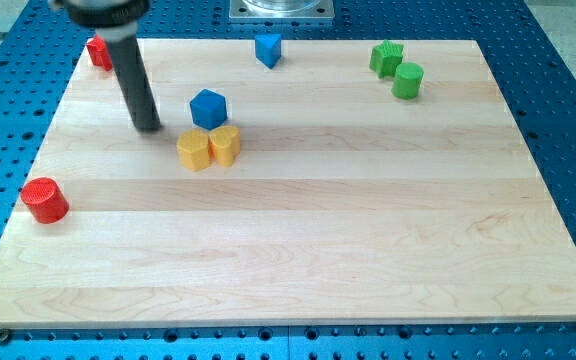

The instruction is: Slide the red circle slightly to the center left of the board

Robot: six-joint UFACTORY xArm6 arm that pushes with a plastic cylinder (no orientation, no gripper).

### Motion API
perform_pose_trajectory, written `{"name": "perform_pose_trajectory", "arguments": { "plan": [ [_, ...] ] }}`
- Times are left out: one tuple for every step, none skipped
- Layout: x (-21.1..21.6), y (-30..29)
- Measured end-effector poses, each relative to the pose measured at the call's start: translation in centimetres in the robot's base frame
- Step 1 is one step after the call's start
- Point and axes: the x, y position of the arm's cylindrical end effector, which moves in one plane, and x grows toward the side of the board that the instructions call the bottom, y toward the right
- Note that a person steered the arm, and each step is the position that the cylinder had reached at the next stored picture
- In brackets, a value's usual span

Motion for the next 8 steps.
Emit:
{"name": "perform_pose_trajectory", "arguments": {
  "plan": [
    [9.5,0.0],
    [10.2,-2.6],
    [15.6,-4.1],
    [14.2,-6.5],
    [8.7,-8.0],
    [9.6,-7.4],
    [10.3,-12.6],
    [9.0,-12.1]
  ]
}}
